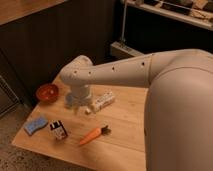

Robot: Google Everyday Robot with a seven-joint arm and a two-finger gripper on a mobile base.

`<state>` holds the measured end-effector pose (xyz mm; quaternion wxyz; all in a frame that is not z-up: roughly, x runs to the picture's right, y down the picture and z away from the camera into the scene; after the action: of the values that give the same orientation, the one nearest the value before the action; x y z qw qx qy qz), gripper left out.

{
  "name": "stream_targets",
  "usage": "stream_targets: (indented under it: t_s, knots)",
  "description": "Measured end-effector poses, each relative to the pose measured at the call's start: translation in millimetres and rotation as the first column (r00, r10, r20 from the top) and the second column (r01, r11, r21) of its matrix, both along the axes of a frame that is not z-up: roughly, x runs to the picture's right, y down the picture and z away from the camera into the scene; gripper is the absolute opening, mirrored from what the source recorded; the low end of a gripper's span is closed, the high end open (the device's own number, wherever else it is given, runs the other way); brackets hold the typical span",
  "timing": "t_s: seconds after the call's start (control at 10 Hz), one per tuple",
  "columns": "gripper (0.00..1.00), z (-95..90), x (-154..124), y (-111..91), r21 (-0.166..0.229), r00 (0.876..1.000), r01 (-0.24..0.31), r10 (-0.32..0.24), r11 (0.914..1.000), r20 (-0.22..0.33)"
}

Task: Place the pepper in the ceramic cup

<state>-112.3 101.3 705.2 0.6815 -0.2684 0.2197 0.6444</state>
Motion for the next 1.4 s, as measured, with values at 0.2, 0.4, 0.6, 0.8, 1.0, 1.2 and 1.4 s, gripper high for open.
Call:
stream_targets:
  t_s: [0.2, 0.4, 0.6, 0.8, 1.0, 1.2, 1.4]
  knots:
    - [0.65, 2.7, -6.1, -4.2, 0.027, 0.997, -0.078, 0.078, 0.9966, 0.000]
    - [0.65, 6.4, -6.3, -3.1, 0.060, 0.976, -0.209, 0.212, 0.9760, -0.048]
    - [0.65, 8.6, -8.5, -1.6, 0.067, 0.950, -0.293, 0.298, 0.9538, -0.096]
    - [0.65, 8.2, -10.1, -1.4, 0.067, 0.937, -0.322, 0.329, 0.9442, -0.119]
    - [0.65, 8.2, -9.2, 0.6, 0.066, 0.936, -0.324, 0.330, 0.9437, -0.126]
    - [0.65, 8.0, -9.0, 0.7, 0.066, 0.935, -0.324, 0.330, 0.9437, -0.126]
    - [0.65, 8.1, -8.9, 0.8, 0.066, 0.935, -0.324, 0.330, 0.9437, -0.127]
